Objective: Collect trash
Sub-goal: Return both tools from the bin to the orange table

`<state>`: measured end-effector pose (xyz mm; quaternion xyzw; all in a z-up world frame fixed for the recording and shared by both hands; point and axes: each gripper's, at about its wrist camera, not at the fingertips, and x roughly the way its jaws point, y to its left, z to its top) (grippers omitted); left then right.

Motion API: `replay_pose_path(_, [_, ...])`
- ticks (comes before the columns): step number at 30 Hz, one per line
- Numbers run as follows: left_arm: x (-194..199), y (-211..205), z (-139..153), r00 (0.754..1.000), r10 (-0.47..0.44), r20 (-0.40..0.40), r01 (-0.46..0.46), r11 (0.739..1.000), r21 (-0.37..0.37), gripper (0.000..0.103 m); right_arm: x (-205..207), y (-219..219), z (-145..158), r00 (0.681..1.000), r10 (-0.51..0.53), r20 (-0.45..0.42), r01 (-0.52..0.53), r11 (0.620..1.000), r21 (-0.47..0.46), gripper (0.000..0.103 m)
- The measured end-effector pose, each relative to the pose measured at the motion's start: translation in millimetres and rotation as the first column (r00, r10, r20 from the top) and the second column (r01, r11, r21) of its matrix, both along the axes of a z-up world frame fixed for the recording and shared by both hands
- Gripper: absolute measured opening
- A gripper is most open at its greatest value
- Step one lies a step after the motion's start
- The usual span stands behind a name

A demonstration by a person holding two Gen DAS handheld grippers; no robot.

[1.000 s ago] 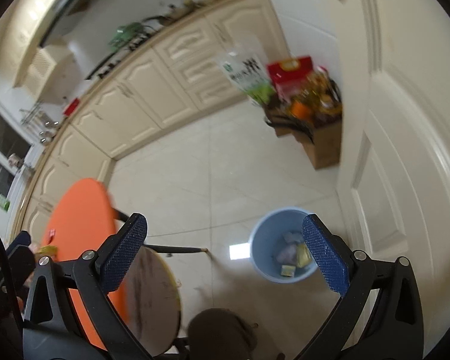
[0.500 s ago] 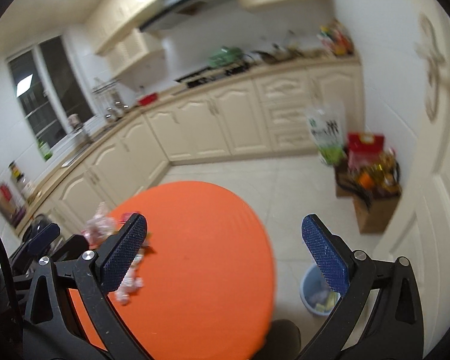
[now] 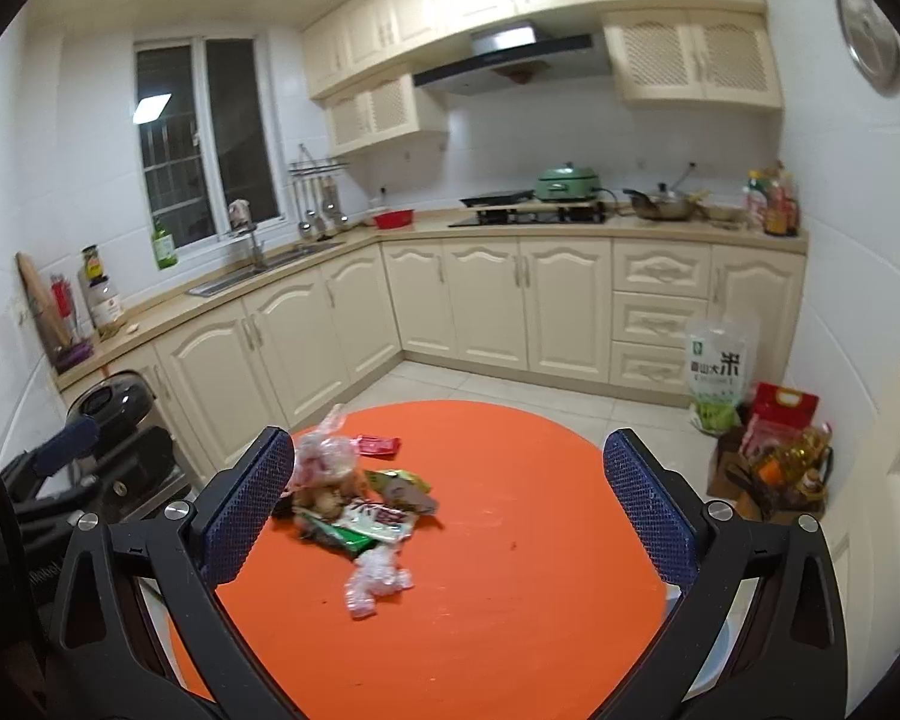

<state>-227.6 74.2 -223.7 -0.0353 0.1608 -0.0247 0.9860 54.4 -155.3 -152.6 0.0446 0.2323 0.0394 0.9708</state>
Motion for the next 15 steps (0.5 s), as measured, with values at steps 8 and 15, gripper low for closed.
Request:
replay_pose_path(8, [-36,-7,-38,0.996,0.091,-0.024,-0.091,0.996,-0.015,0.102,-2,2,-15,0.999,0.037,-0.012,-0.038,0.999,-0.017,0.103])
replay_pose_path(15, [-24,-31,-64,0.988,0.111,-0.106,-0.113,0.994,-0.012,0.102,12,-14,-41,0.996,0.024,-0.081,-0.025,1.0,-0.009,0.103])
